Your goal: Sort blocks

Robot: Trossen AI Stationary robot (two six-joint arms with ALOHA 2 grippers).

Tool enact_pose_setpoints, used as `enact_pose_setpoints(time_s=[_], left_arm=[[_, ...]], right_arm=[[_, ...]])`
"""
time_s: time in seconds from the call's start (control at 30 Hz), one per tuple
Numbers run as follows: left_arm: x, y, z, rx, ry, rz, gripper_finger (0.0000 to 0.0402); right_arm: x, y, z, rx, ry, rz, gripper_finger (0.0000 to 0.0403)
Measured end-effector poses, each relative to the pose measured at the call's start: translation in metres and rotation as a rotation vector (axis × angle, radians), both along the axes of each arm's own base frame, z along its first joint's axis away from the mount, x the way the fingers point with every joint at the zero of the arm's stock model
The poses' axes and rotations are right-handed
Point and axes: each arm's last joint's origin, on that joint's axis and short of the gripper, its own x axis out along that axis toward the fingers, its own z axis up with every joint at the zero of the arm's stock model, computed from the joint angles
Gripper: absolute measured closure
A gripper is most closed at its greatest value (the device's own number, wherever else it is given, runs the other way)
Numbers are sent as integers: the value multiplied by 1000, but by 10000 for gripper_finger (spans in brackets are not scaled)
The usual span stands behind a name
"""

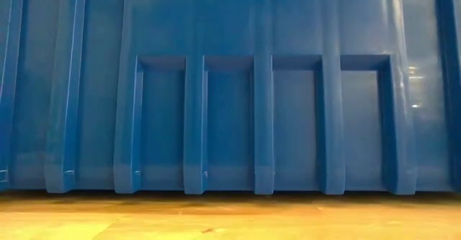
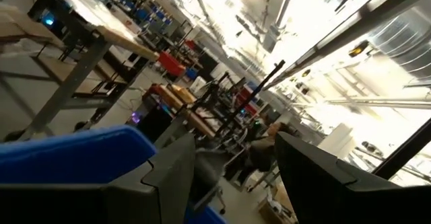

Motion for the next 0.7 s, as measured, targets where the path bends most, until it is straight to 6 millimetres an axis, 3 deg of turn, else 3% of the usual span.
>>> enact_pose_setpoints(time_s=[0.2,0.47,0.7], left_arm=[[3,1,-13,-36,134,3,199],[7,3,-25,-64,248,2,199],[9,4,-25,-61,256,4,199]], right_arm=[[20,0,-76,-124,103,194,208],[22,-13,-94,-138,105,269,187],[18,-25,-130,12,190,202,198]])
